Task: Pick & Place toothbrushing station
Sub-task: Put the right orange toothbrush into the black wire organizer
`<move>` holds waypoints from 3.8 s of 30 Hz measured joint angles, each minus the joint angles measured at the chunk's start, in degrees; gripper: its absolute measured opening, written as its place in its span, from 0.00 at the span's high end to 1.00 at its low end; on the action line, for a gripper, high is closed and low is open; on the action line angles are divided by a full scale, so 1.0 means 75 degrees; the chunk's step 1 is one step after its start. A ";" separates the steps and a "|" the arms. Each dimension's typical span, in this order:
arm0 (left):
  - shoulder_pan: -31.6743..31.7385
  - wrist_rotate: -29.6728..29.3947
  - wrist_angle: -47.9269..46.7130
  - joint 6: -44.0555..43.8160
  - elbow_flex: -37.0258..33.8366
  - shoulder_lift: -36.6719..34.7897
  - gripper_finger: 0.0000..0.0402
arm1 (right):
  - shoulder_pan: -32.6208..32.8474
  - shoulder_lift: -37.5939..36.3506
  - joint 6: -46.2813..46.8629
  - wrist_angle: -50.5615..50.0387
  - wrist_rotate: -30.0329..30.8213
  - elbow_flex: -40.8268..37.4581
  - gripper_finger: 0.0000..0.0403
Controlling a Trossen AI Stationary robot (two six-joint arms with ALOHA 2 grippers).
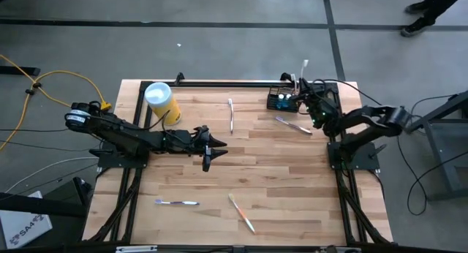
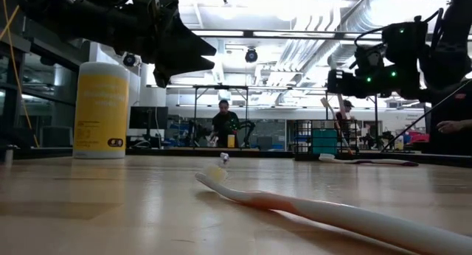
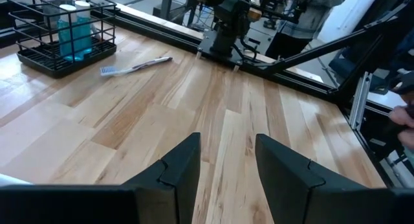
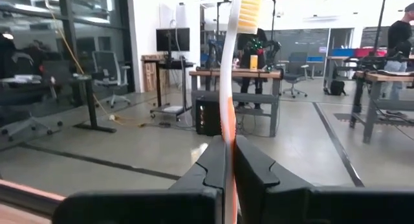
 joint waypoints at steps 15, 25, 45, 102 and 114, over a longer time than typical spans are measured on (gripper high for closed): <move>0.0003 -0.0003 0.0000 0.0000 0.0000 0.0000 0.65 | -0.0385 0.0255 0.0000 0.0230 -0.0229 0.0080 0.99; 0.0216 -0.0003 0.0000 0.0000 0.0000 0.0000 0.65 | -0.0387 0.0255 -0.0037 0.0234 -0.0230 0.0125 0.99; 0.0223 -0.0003 0.0000 0.0000 0.0000 0.0000 0.65 | -0.0460 0.1241 0.0621 0.0231 -0.0131 0.0125 0.99; -0.0038 0.0061 -0.0026 -0.0032 0.0000 0.0000 0.65 | -0.0100 0.1455 0.0697 0.0047 -0.0093 0.0125 0.94; -0.0038 0.0061 -0.0067 -0.0029 0.0000 0.0000 0.65 | -0.0100 0.1452 0.0583 -0.0183 -0.0006 0.0125 0.74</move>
